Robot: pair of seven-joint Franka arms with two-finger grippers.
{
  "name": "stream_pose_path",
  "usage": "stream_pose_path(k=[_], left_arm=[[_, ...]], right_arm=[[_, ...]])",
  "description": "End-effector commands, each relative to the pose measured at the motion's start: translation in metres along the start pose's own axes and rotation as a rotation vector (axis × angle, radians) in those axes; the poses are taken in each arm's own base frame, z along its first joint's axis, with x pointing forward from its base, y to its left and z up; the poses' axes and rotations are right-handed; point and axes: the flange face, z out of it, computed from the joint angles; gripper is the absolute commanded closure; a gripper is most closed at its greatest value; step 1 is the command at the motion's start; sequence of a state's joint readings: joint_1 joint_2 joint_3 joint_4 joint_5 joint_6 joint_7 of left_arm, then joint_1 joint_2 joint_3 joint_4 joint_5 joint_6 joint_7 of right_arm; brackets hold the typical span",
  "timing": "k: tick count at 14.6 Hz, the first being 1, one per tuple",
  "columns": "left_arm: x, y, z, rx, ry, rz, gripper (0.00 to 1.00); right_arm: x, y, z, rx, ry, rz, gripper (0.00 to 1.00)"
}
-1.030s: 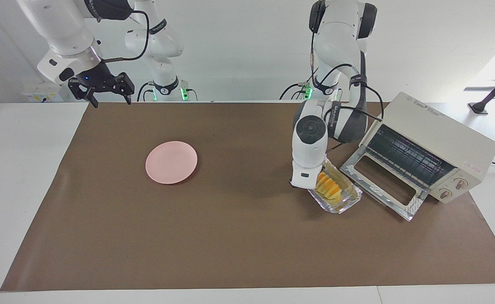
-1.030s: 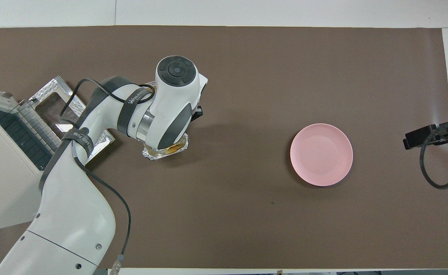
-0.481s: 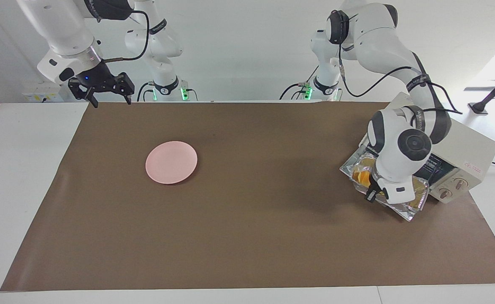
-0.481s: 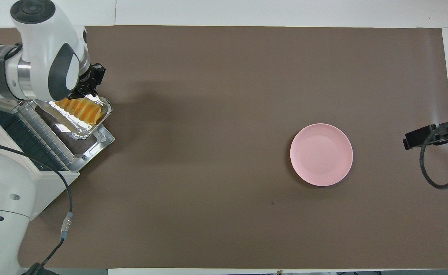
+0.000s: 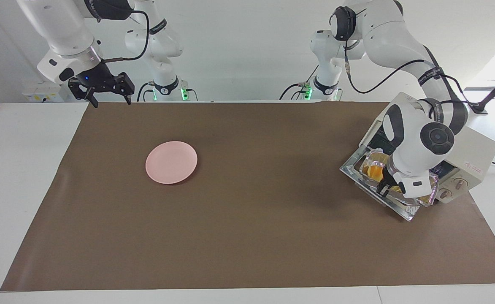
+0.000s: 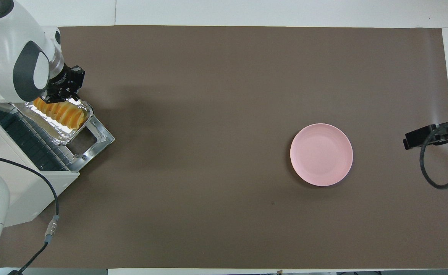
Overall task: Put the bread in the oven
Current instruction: 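Slide the foil tray into the oven with the left gripper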
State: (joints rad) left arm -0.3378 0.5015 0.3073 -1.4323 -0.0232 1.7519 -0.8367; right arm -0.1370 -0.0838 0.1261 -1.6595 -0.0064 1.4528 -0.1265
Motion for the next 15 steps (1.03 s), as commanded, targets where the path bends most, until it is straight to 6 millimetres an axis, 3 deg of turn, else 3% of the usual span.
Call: stream_pose_path(k=[1, 15], left_arm=[[-0.011, -0.025, 0.002, 0.0, -0.051, 0.042, 1.0], [-0.004, -0.074, 0.01, 0.011, -0.119, 0.138, 1.0]], right_arm=[[-0.005, 0.002, 0.002, -0.005, -0.001, -0.014, 0.0], [-0.005, 0.002, 0.001, -0.005, 0.001, -0.014, 0.0]])
